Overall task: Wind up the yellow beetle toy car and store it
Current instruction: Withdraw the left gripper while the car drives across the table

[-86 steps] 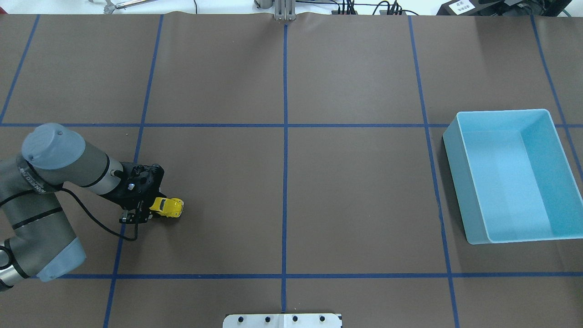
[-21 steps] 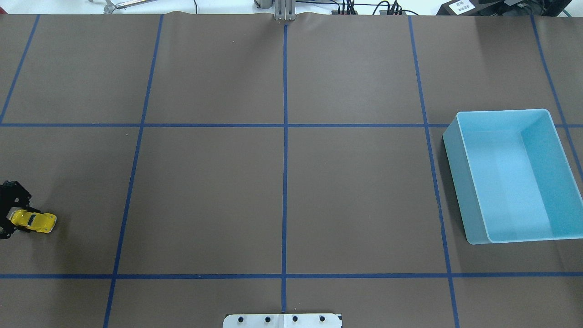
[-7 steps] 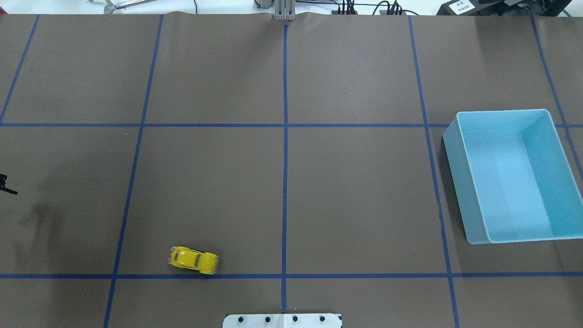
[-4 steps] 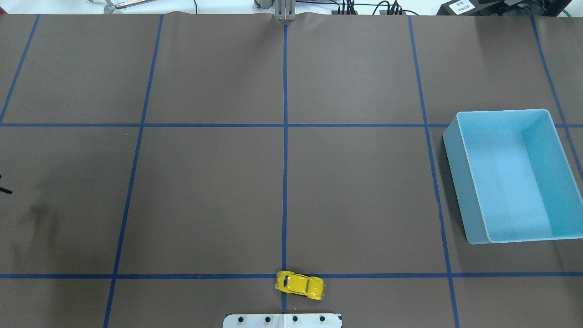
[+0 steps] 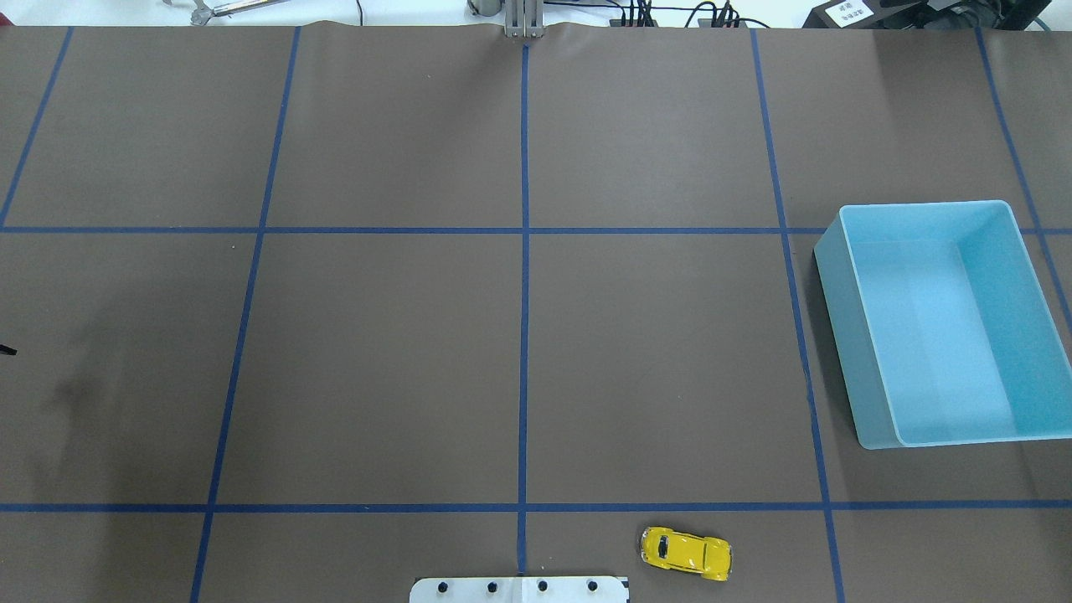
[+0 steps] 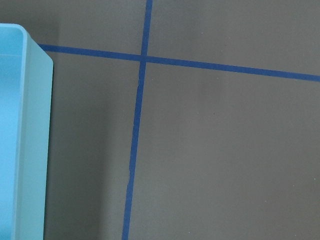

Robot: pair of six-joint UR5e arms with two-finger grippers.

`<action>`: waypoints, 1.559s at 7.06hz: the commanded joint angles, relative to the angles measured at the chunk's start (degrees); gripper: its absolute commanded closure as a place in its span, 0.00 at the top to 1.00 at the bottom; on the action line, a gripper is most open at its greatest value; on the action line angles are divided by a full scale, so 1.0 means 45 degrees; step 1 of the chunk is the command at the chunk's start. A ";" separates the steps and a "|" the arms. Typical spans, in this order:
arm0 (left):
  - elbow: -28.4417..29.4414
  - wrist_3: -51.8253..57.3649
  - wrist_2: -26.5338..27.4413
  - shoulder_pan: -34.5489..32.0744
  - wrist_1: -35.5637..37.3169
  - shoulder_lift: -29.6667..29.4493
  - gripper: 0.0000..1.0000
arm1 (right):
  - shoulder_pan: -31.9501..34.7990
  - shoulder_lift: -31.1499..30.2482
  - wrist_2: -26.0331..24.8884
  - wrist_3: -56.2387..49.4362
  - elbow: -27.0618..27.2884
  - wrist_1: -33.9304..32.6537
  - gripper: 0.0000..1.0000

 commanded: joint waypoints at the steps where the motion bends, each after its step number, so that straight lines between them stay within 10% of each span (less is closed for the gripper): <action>1: -0.0227 -0.0089 0.0031 -0.0096 0.0446 0.0047 1.00 | 0.0000 0.0022 -0.0019 0.0000 -0.0005 0.0010 1.00; 5: -0.1493 -0.1329 0.0011 -0.2276 0.5259 -0.0167 1.00 | 0.0136 0.0119 0.0586 0.0039 0.0346 0.0010 1.00; 11: -0.2044 -1.3357 0.0188 -0.5073 0.8183 -0.0227 1.00 | 0.0625 0.0043 0.0509 0.0020 0.0520 0.0030 1.00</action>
